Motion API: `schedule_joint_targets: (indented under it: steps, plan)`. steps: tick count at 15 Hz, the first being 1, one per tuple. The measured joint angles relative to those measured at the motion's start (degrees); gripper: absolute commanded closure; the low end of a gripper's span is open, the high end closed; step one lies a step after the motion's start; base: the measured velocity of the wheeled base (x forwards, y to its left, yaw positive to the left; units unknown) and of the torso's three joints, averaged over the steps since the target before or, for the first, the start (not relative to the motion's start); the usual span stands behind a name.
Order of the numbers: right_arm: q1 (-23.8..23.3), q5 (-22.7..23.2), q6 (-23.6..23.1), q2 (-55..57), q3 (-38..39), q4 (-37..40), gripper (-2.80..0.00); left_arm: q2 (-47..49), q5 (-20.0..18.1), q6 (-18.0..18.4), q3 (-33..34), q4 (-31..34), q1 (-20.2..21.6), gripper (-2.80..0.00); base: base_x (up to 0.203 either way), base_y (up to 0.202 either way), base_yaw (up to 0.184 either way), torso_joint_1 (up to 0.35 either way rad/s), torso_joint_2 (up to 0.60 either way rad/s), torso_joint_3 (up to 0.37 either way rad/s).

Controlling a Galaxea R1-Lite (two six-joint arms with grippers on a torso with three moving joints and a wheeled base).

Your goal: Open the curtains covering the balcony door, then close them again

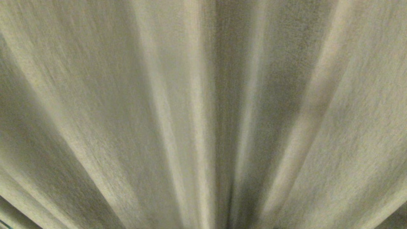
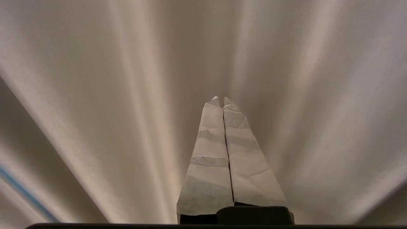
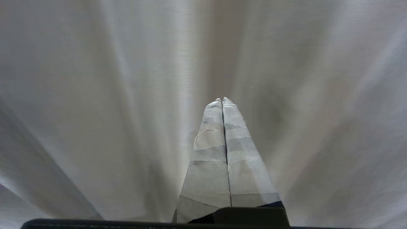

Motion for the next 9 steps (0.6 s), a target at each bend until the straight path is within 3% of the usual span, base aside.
schedule_joint_targets:
  steps: [9]
  plan:
    - [0.09,-0.02,0.02,0.00,0.00,0.06,0.00,0.00,0.02,0.05,0.00,-0.02,0.04,0.00,0.000,0.191,0.000,0.002,0.00,0.003]
